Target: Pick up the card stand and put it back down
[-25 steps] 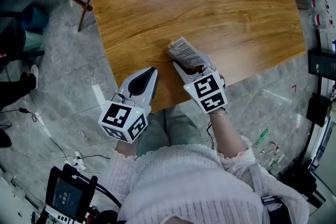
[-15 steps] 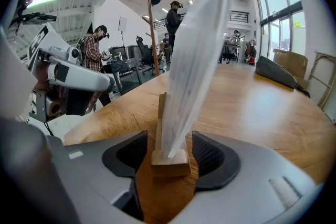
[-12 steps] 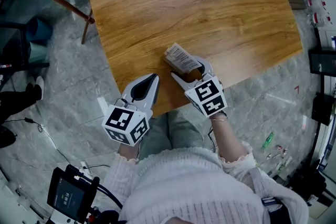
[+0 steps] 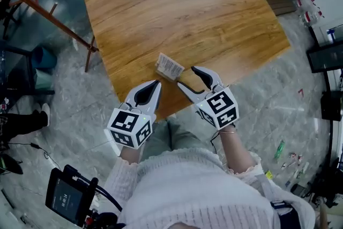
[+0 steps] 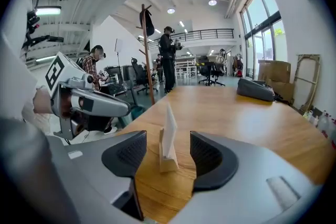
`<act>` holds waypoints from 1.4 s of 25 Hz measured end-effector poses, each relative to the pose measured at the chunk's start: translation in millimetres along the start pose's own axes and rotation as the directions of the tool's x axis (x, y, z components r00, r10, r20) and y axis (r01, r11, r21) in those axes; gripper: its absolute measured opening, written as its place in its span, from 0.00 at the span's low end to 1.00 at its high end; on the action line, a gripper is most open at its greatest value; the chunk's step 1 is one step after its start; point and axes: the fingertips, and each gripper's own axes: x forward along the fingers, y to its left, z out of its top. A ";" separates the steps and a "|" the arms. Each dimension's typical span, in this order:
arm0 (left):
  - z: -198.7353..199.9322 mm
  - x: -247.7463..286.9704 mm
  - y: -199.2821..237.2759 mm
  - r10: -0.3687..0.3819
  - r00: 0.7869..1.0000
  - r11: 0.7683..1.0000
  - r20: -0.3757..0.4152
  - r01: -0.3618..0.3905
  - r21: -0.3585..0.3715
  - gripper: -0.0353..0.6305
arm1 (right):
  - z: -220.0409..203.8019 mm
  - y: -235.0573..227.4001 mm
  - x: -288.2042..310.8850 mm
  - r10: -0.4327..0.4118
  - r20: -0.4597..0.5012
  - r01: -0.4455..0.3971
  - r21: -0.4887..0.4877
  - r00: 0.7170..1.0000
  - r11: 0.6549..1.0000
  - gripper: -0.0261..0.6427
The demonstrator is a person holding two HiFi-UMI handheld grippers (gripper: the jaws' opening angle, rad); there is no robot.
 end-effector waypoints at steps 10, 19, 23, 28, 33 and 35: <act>39.1 -17.9 -27.4 -0.003 0.995 0.996 0.102 -0.006 0.085 0.06 | 71.0 21.3 -60.7 0.007 0.245 0.003 -0.042 0.969 0.999 0.18; 48.3 -24.3 -41.2 -0.022 0.991 0.990 0.130 0.003 0.139 0.06 | 78.3 31.2 -70.8 0.063 0.278 -0.049 -0.058 0.959 0.997 0.04; 50.2 -26.0 -44.4 -0.036 0.990 0.989 0.139 0.015 0.145 0.06 | 72.6 41.9 -68.3 0.106 0.242 -0.082 -0.105 0.964 0.991 0.04; 51.1 -23.0 -49.4 -0.062 0.988 0.990 0.139 0.044 0.132 0.06 | 69.7 46.0 -64.0 0.111 0.228 -0.088 -0.110 0.967 0.990 0.04; 51.3 -21.9 -49.8 -0.072 0.988 0.989 0.134 0.054 0.136 0.06 | 66.6 50.2 -58.1 0.122 0.204 -0.099 -0.120 0.971 0.988 0.04; 48.0 -22.6 -47.0 -0.069 0.989 0.989 0.128 0.051 0.139 0.06 | 65.2 51.2 -56.3 0.125 0.199 -0.103 -0.116 0.972 0.988 0.04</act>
